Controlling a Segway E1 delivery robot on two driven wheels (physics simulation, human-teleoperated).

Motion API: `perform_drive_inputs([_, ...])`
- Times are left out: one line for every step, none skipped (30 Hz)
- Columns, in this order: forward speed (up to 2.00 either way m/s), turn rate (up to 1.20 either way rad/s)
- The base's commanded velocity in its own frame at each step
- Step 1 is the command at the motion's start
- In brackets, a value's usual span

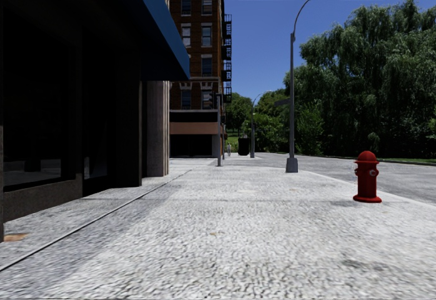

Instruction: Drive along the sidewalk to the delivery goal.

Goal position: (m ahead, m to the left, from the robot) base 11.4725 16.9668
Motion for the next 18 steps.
perform_drive_inputs([2.0,0.0])
perform_drive_inputs([2.0,0.0])
perform_drive_inputs([2.0,0.0])
perform_drive_inputs([2.0,0.0])
perform_drive_inputs([2.0,0.0])
perform_drive_inputs([2.0,0.0])
perform_drive_inputs([2.0,0.0])
perform_drive_inputs([2.0,0.0])
perform_drive_inputs([2.0,0.0])
perform_drive_inputs([2.0,0.0])
perform_drive_inputs([2.0,0.0])
perform_drive_inputs([2.0,0.0])
perform_drive_inputs([2.0,0.0])
perform_drive_inputs([2.0,0.0])
perform_drive_inputs([2.0,0.0])
perform_drive_inputs([2.0,0.0])
perform_drive_inputs([2.0,0.0])
perform_drive_inputs([2.0,0.0])
